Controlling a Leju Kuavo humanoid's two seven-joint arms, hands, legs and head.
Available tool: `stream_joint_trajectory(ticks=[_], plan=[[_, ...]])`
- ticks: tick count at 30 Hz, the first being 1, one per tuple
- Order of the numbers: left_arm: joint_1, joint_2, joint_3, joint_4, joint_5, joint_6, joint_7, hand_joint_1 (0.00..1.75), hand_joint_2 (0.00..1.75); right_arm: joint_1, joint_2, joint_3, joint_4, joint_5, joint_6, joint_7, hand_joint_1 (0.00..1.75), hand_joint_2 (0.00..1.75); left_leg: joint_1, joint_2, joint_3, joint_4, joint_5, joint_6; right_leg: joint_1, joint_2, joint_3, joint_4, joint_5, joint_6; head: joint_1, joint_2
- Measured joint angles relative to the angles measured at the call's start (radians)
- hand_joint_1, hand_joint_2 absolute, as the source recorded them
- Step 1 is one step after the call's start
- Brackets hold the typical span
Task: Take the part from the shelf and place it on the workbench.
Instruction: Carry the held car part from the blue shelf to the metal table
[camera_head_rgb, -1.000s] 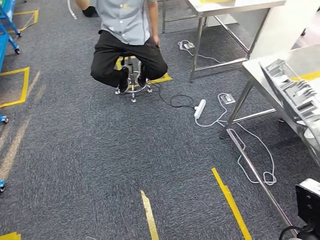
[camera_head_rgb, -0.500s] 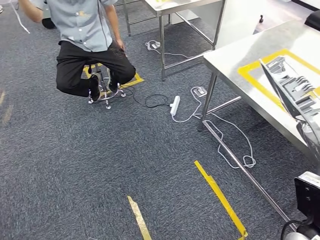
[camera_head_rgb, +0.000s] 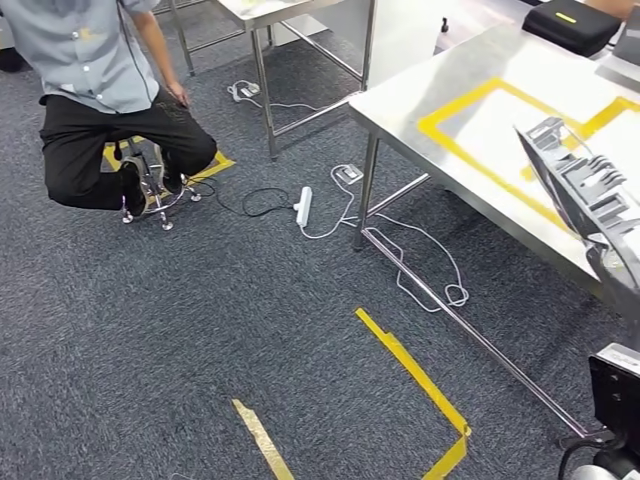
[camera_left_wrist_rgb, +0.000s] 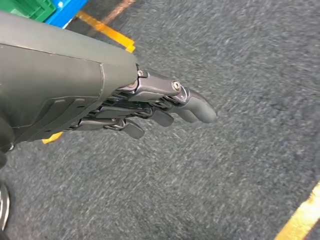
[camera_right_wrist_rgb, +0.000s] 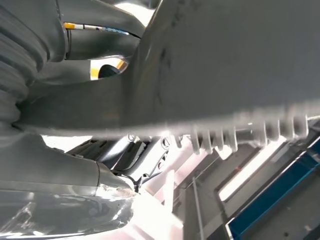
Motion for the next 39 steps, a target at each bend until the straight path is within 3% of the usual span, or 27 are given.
stream_joint_trajectory(ticks=[2,5,7,9,11,12,14,16,18,20,22,24,26,27,28,30,32,33,36,38,39], plan=[[-0.001,0.0,0.0,0.0,-0.001,0.0,0.0,0.0,1.75,-0.001,0.0,0.0,0.001,-0.003,0.0,0.001,1.75,1.75,-0.006,0.015,0.005,0.003,-0.004,-0.01,0.005,-0.027,0.045,-0.079,0.018,-0.01,-0.001,0.0],[-0.003,-0.001,0.0,0.0,-0.002,0.001,0.0,0.0,1.75,-0.003,0.0,0.001,0.003,-0.005,0.0,0.001,1.75,1.75,-0.006,0.035,0.009,0.007,-0.01,-0.024,0.006,-0.001,0.045,-0.082,0.02,-0.03,-0.001,0.0],[-0.007,-0.001,-0.001,0.0,-0.002,0.0,-0.001,0.0,1.75,-0.009,0.0,0.003,0.004,-0.004,0.0,0.001,1.75,1.75,-0.002,0.002,-0.003,0.043,-0.041,-0.034,0.003,0.019,0.046,-0.085,0.023,-0.043,-0.005,0.0],[-0.008,-0.001,-0.001,0.0,-0.001,0.0,-0.002,0.0,1.75,-0.02,0.0,0.007,0.009,-0.003,0.0,0.001,1.75,1.75,0.002,-0.048,-0.053,0.154,-0.101,-0.039,0.002,0.041,0.046,-0.087,0.026,-0.051,-0.01,0.0],[-0.006,-0.001,-0.001,0.0,-0.002,-0.001,-0.005,0.0,1.75,-0.028,0.0,0.015,0.016,-0.003,0.0,0.001,1.75,1.75,0.003,-0.064,-0.112,0.269,-0.138,-0.038,0.004,0.066,0.045,-0.086,0.027,-0.055,-0.011,0.0],[-0.004,-0.001,-0.001,0.0,-0.003,-0.003,-0.006,0.0,1.75,-0.029,0.0,0.02,0.019,-0.002,0.0,0.001,1.75,1.75,0.002,-0.065,-0.124,0.287,-0.13,-0.036,0.006,0.08,0.045,-0.086,0.028,-0.056,-0.011,0.0],[-0.004,0.0,-0.002,0.0,-0.005,-0.006,-0.011,0.0,1.75,-0.033,-0.001,0.025,0.025,-0.002,0.0,0.002,1.75,1.75,0.002,-0.078,-0.097,0.212,-0.063,-0.026,0.008,0.109,0.045,-0.086,0.03,-0.056,-0.011,0.0],[-0.004,0.003,-0.002,0.0,-0.007,-0.008,-0.015,0.0,1.75,-0.038,-0.002,0.03,0.029,-0.001,0.0,0.003,1.75,1.75,0.004,-0.129,-0.044,0.085,-0.001,-0.012,0.008,0.134,0.043,-0.084,0.032,-0.052,-0.01,0.0],[-0.004,0.004,-0.004,0.0,-0.009,-0.009,-0.017,0.0,1.75,-0.045,-0.004,0.039,0.032,0.001,0.0,0.003,1.75,1.75,0.004,-0.164,-0.018,0.023,0.009,-0.007,0.004,0.156,0.034,-0.082,0.036,-0.042,-0.01,0.0],[-0.004,0.002,-0.007,0.0,-0.011,-0.01,-0.019,0.0,1.75,-0.048,-0.007,0.051,0.034,0.002,0.0,0.004,1.75,1.75,0.005,-0.146,-0.014,0.01,0.009,-0.007,0.0,0.177,0.023,-0.084,0.042,-0.029,-0.011,0.0],[-0.006,0.001,-0.011,0.001,-0.012,-0.011,-0.021,0.0,1.75,-0.05,-0.012,0.061,0.037,0.0,0.0,0.006,1.75,1.75,0.009,-0.121,-0.013,-0.002,0.016,-0.001,0.003,0.143,0.003,-0.058,0.025,-0.02,-0.006,0.0],[-0.007,0.0,-0.014,0.001,-0.012,-0.011,-0.023,0.0,1.75,-0.059,-0.017,0.076,0.041,-0.003,0.0,0.008,1.75,1.75,0.009,-0.093,-0.012,-0.008,0.02,0.004,0.005,0.077,-0.046,0.041,-0.033,-0.013,0.002,0.0],[-0.005,0.0,-0.015,0.001,-0.012,-0.012,-0.023,0.0,1.75,-0.064,-0.02,0.093,0.043,-0.007,0.0,0.007,1.75,1.75,0.008,-0.067,-0.013,-0.007,0.019,0.005,0.001,0.051,-0.101,0.165,-0.09,-0.005,0.005,0.0],[-0.005,-0.001,-0.015,0.002,-0.012,-0.012,-0.023,0.0,1.75,-0.064,-0.021,0.1,0.045,-0.008,0.0,0.006,1.75,1.75,0.008,-0.055,-0.014,-0.007,0.018,0.004,-0.001,0.047,-0.11,0.191,-0.094,-0.001,0.005,0.0],[-0.005,-0.001,-0.016,0.002,-0.012,-0.013,-0.023,0.0,1.75,-0.064,-0.022,0.105,0.045,-0.009,0.0,0.006,1.75,1.75,0.008,-0.047,-0.013,-0.006,0.017,0.002,-0.004,0.044,-0.101,0.181,-0.081,0.002,0.006,0.0],[-0.006,-0.002,-0.017,0.002,-0.012,-0.014,-0.024,0.0,1.75,-0.065,-0.024,0.113,0.046,-0.01,0.0,0.004,1.75,1.75,0.01,-0.034,-0.01,-0.005,0.013,-0.003,-0.009,0.03,-0.028,0.057,-0.019,0.006,0.006,0.0],[-0.007,-0.002,-0.02,0.002,-0.012,-0.014,-0.024,0.0,1.75,-0.068,-0.025,0.12,0.046,-0.01,0.0,0.004,1.75,1.75,0.006,-0.027,-0.009,-0.002,0.01,-0.013,-0.006,0.012,0.042,-0.061,0.013,-0.001,0.005,0.0],[-0.007,-0.002,-0.021,0.002,-0.012,-0.015,-0.025,0.0,1.75,-0.07,-0.025,0.122,0.047,-0.01,0.0,0.003,1.75,1.75,0.003,-0.025,-0.009,0.0,0.009,-0.019,-0.004,0.008,0.056,-0.085,0.014,-0.007,0.005,0.0],[-0.007,-0.001,-0.022,0.002,-0.013,-0.015,-0.028,0.0,1.75,-0.07,-0.025,0.126,0.047,-0.012,0.0,0.002,1.75,1.75,0.004,-0.017,-0.009,0.004,0.006,-0.031,-0.001,0.018,0.055,-0.087,0.012,-0.027,0.004,0.0],[-0.008,0.0,-0.024,0.002,-0.014,-0.015,-0.03,0.0,1.75,-0.072,-0.025,0.13,0.047,-0.014,0.0,0.001,1.75,1.75,0.007,-0.032,-0.024,0.045,-0.026,-0.039,-0.004,0.024,0.056,-0.088,0.014,-0.038,0.002,0.0],[-0.008,0.001,-0.024,0.002,-0.015,-0.016,-0.031,0.0,1.75,-0.073,-0.025,0.134,0.047,-0.015,0.0,0.0,1.75,1.75,0.008,-0.044,-0.046,0.096,-0.056,-0.043,-0.005,0.027,0.056,-0.089,0.015,-0.043,0.0,0.0]])
